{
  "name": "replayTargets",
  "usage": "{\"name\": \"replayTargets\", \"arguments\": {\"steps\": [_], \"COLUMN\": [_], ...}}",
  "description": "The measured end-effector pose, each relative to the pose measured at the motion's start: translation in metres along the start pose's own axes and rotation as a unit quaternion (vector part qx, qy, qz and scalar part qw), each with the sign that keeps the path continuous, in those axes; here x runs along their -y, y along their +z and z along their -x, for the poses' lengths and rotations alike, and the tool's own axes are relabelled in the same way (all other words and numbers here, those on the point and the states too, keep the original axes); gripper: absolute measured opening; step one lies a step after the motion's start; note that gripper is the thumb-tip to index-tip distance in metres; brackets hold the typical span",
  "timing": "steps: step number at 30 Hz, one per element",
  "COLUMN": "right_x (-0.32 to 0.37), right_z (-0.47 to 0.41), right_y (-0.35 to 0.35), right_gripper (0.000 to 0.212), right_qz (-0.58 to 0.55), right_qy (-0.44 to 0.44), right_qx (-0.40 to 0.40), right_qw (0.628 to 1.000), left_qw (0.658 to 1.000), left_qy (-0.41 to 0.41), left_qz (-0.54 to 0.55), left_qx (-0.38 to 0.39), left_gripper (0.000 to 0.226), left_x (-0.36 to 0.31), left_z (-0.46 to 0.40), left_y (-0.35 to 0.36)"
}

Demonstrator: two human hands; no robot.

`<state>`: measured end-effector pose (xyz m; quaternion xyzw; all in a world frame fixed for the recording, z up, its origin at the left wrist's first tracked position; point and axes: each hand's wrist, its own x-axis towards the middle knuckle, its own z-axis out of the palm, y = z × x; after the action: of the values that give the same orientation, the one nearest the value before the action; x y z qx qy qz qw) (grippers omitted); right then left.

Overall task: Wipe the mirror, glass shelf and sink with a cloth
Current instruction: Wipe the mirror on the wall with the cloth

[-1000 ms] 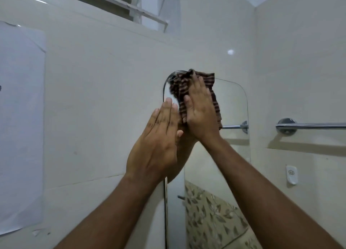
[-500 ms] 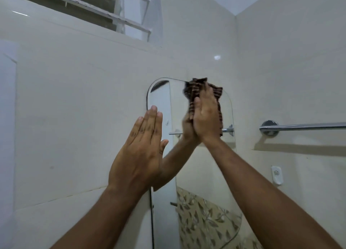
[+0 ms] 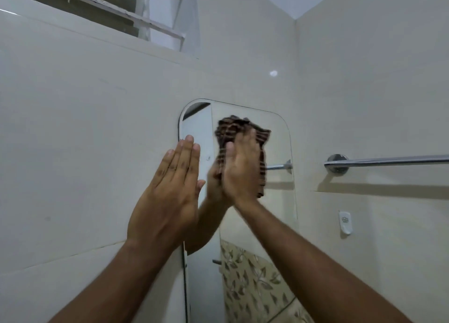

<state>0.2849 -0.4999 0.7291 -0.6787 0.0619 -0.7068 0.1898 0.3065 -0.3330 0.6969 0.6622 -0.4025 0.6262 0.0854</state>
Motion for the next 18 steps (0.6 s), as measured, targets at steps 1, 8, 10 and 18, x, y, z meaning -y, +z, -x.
{"name": "replayTargets", "arguments": {"steps": [1, 8, 10, 18], "right_x": [0.014, -0.013, -0.044, -0.07], "right_z": [0.01, 0.037, 0.032, 0.034], "right_y": [0.001, -0.022, -0.024, -0.019], "right_gripper": [0.05, 0.054, 0.053, 0.049], "right_qz": [-0.02, -0.036, -0.026, 0.011], "right_qy": [-0.034, -0.187, -0.126, 0.243], "right_qx": [0.029, 0.14, 0.087, -0.05], "right_qw": [0.999, 0.972, 0.988, 0.969], "left_qw": [1.0, 1.0, 1.0, 0.999], "left_qy": [0.003, 0.005, 0.003, -0.004], "left_qz": [0.001, 0.019, 0.021, 0.035], "left_qx": [0.002, 0.003, 0.001, -0.005], "left_gripper": [0.059, 0.062, 0.062, 0.063], "left_x": [0.0, 0.001, 0.001, 0.0], "left_z": [0.0, 0.0, 0.0, 0.001], "left_y": [0.0, -0.002, -0.002, -0.001]}}
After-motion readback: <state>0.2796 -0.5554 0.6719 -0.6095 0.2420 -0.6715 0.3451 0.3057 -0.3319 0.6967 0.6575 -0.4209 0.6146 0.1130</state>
